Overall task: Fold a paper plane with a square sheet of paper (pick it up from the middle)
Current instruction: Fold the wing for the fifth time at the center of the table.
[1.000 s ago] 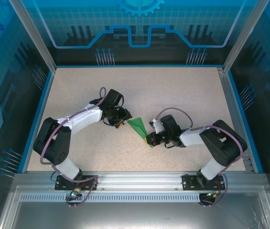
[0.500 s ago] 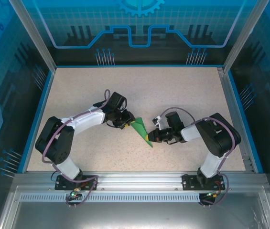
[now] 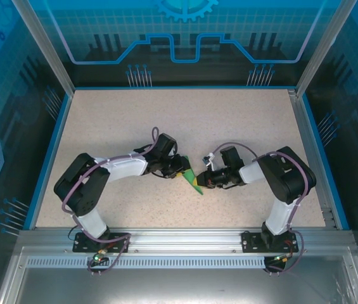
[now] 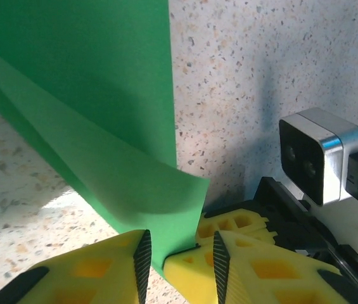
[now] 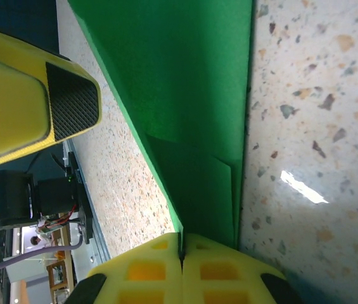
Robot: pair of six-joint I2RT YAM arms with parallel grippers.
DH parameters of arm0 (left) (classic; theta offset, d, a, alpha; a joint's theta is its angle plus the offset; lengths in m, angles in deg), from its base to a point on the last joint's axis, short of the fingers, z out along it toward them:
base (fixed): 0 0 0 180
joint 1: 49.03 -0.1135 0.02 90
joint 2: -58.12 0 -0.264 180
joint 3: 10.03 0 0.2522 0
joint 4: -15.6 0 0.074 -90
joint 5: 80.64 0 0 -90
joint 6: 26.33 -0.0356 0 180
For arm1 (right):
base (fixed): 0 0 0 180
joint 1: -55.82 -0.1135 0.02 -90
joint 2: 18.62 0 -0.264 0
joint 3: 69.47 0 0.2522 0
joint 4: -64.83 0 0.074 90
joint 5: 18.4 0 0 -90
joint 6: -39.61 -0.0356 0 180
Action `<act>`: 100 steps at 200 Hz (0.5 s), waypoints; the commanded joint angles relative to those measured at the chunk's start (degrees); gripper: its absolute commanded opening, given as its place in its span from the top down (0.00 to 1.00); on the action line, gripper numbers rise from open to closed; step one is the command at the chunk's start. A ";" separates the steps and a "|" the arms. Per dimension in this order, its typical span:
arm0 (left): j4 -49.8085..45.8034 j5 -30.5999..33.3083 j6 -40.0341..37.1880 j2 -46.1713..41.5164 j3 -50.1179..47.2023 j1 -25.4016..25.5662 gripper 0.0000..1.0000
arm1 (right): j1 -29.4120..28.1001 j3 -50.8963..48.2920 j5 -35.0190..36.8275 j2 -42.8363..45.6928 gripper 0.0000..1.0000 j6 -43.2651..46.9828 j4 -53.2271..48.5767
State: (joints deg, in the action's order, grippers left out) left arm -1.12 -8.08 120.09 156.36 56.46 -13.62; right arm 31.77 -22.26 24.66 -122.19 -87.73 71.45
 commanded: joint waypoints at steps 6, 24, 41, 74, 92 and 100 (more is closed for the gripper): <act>6.77 -1.64 1.44 1.16 -1.96 0.76 0.64 | 0.68 -1.28 5.87 -3.29 1.00 -0.14 -7.18; 8.99 -1.42 1.89 1.39 -2.43 0.92 0.63 | 0.70 -1.34 6.33 -3.40 1.00 -0.23 -7.61; 9.42 -1.09 1.76 2.01 -2.37 1.01 0.63 | 0.72 -1.37 6.67 -3.50 1.00 -0.30 -7.69; 10.81 -1.18 1.75 4.11 -1.63 1.06 0.62 | 0.68 -1.46 7.03 -3.66 1.00 -0.75 -7.57; 11.38 -0.85 1.76 5.16 -1.66 1.05 0.61 | 0.73 -1.64 7.30 -3.74 1.00 -1.41 -7.20; 11.57 -0.81 1.76 5.61 -1.49 1.06 0.61 | 0.66 -1.72 7.38 -3.82 1.00 -1.74 -7.09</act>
State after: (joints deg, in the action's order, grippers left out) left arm 8.61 -8.51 121.79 160.03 54.78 -12.96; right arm 31.88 -22.22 24.62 -122.43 -88.80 71.49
